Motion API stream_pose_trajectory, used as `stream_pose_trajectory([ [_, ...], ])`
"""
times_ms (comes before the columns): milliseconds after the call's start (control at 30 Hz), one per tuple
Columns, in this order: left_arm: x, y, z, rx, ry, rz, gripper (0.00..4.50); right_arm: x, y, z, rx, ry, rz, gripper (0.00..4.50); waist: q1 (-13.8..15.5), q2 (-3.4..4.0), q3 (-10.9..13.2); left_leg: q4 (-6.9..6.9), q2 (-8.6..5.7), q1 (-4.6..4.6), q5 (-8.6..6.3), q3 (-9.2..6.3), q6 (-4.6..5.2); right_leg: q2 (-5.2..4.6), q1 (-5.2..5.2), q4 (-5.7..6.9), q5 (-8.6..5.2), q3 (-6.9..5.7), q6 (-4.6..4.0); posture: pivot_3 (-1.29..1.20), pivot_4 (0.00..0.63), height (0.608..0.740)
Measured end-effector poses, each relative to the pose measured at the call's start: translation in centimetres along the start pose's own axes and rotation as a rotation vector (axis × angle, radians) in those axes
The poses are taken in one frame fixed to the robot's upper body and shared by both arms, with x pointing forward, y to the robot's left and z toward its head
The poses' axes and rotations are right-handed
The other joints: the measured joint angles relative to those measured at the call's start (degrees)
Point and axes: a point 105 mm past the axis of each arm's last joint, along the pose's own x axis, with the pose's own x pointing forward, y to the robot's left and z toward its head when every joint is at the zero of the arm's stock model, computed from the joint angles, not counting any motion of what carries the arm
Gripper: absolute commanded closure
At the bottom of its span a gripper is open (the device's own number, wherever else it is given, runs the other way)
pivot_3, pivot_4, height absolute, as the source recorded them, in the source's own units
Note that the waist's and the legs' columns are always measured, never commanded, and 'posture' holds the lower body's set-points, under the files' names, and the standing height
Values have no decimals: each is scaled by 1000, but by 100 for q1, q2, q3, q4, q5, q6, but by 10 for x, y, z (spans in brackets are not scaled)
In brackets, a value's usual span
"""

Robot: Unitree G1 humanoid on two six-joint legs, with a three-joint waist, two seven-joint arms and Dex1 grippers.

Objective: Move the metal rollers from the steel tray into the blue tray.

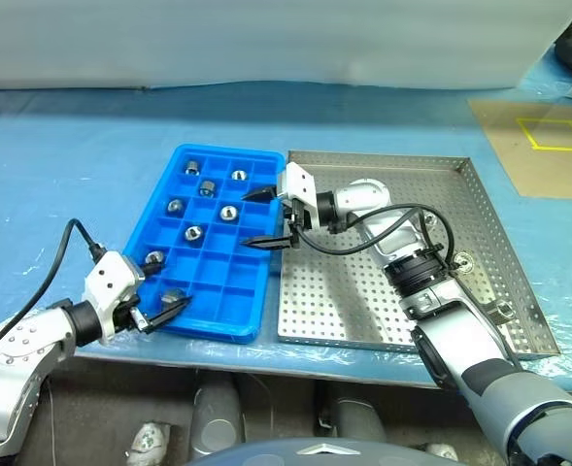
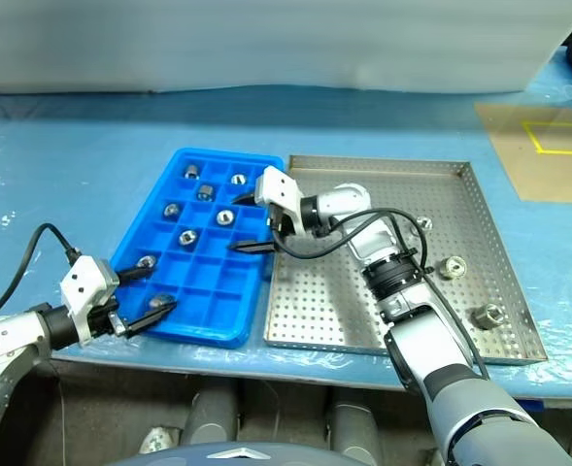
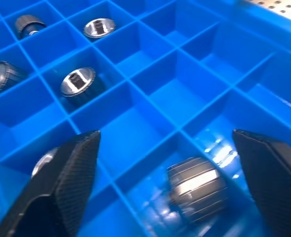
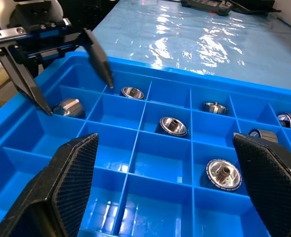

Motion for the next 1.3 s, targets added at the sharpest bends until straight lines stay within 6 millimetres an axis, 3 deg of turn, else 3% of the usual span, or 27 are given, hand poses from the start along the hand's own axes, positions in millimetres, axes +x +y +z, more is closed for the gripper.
stream_pose_trajectory([
  [200, 5, 4, 3, 28, -9, 9, 118, -2, 4, 4, 8, -6, 33, 0, -2, -1, -1, 2, 0, 0, 0, 0, 0, 0, 1, 2, 0, -1, 0, 178, 150, 740],
  [433, 18, 23, 50, 98, -165, 18, 118, -12, 7, 11, 14, 0, 65, 0, -6, -2, -1, 22, -1, 14, 1, -5, -1, -1, 20, 14, 3, 0, -4, 103, 150, 740],
  [600, 48, 26, 82, 115, -277, -43, 118, -27, 2, 6, 24, 18, -18, 0, -9, -3, -3, 31, -3, 22, 4, -4, -6, -2, 30, 22, 6, 3, -5, -11, 150, 740],
  [733, 76, 16, 127, 159, -410, -173, 118, -57, -4, -4, 44, 69, -157, 0, -60, -4, -4, 48, -9, 21, 13, -3, -20, -2, 35, 22, 10, 13, -3, -120, 150, 740],
  [833, 95, 9, 146, 171, -469, -273, 118, -83, -7, -11, 59, 110, -270, 0, -166, -3, -5, 50, -10, 22, 13, -2, -20, 0, 38, 21, 11, 16, -2, -212, 150, 740],
  [1067, 146, -19, 159, 187, -510, -509, 118, -141, -8, -34, 129, 187, -596, 0, -525, -4, -6, 53, -12, 25, 10, 5, -12, 6, 38, 12, 15, 32, 4, -394, 150, 740],
  [1300, 167, -40, 164, 193, -549, -605, 118, -176, -15, -56, 164, 250, -878, 0, -812, -4, -6, 63, -18, 40, -2, 18, 8, 7, 51, 8, 18, 44, 8, -439, 150, 740],
])
